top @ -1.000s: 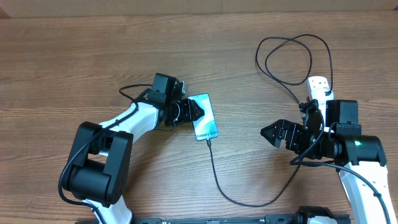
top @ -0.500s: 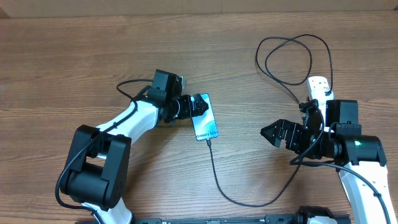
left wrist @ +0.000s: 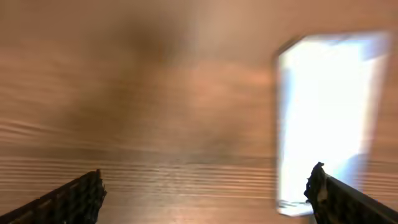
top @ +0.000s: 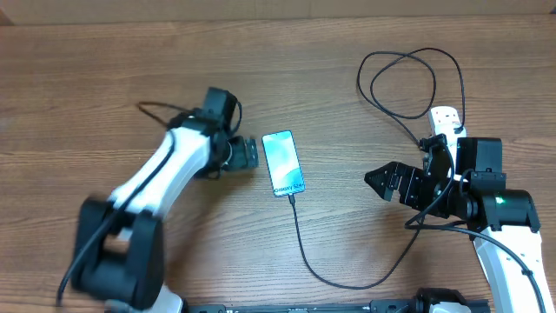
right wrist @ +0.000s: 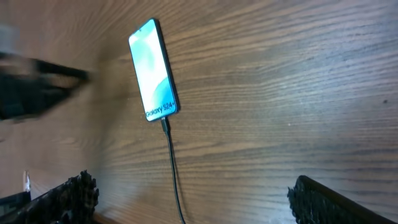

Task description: Plug charger to phone and switch on socket

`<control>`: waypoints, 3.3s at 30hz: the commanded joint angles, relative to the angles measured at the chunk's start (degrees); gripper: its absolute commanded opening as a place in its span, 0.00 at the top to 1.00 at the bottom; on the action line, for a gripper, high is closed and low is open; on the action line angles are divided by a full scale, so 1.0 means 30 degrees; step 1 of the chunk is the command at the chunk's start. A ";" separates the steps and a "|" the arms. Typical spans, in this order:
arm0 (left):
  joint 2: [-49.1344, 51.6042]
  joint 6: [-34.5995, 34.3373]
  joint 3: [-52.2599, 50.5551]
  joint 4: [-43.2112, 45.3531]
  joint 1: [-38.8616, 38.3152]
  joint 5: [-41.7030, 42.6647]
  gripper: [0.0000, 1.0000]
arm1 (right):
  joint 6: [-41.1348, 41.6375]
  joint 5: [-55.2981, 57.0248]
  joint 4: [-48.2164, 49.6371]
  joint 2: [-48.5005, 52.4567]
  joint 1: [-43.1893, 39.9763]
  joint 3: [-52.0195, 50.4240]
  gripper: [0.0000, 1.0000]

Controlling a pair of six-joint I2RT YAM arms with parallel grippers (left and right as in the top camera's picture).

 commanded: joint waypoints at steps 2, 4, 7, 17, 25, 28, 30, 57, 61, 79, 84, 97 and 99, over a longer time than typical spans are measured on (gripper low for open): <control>-0.6557 0.0444 0.1209 -0.0270 -0.1071 -0.3563 0.00 | 0.0051 0.0525 0.0707 -0.0029 -0.0051 0.0313 0.38; -0.8757 0.0321 0.1144 -0.0940 -0.1851 -0.5085 0.00 | 0.0109 0.0481 0.1282 -0.0029 -0.0051 0.0313 0.64; -1.1468 -0.1749 0.0852 -0.2929 -0.3009 -0.7949 0.00 | 0.0430 0.0474 0.1632 -0.0029 -0.0051 0.0313 0.96; -1.9555 -0.8874 -0.2127 -0.7264 -0.5333 -1.1081 0.00 | 0.8408 1.1329 -0.0430 -0.0029 -0.0510 0.0794 0.96; -2.1624 -0.8852 -0.2295 -0.7949 -0.5333 -1.0761 0.00 | 0.8517 1.1526 -0.2922 0.2368 -0.4342 0.5304 0.96; -2.1617 -0.8852 -0.2310 -0.8102 -0.5333 -1.0229 0.00 | 0.8451 1.1519 -0.3694 0.4328 -0.6105 0.7264 0.96; -2.1602 -0.8852 -0.2310 -0.8109 -0.5333 -0.9879 0.01 | 0.8451 1.1431 -0.4313 0.6353 -0.7315 0.8918 0.96; -2.1566 -0.8852 -0.2317 -0.8386 -0.5333 -0.9260 0.00 | 0.8291 0.7708 -0.7082 1.3916 -0.7941 1.3318 0.96; -2.1566 -0.8852 -0.2317 -0.8386 -0.5333 -0.9253 0.00 | 0.8182 0.7664 -0.8262 1.5817 -0.7963 1.6072 0.96; -2.1566 -0.8852 -0.2317 -0.8386 -0.5333 -0.9253 0.00 | 0.8852 0.6798 -0.6477 1.9329 -0.7963 1.6866 0.96; -2.1566 -0.8852 -0.2317 -0.8386 -0.5333 -0.9260 0.01 | 0.9092 0.6878 -0.6054 1.9577 -0.7963 1.6866 0.96; -2.1566 -0.8852 -0.2317 -0.8386 -0.5333 -0.9253 0.01 | 0.9187 0.6936 -0.5209 2.0414 -0.7956 1.6844 0.96; -2.1566 -0.8852 -0.2317 -0.8386 -0.5333 -0.9260 0.01 | 0.9253 0.6936 -0.5195 2.0589 -0.7898 1.6844 0.96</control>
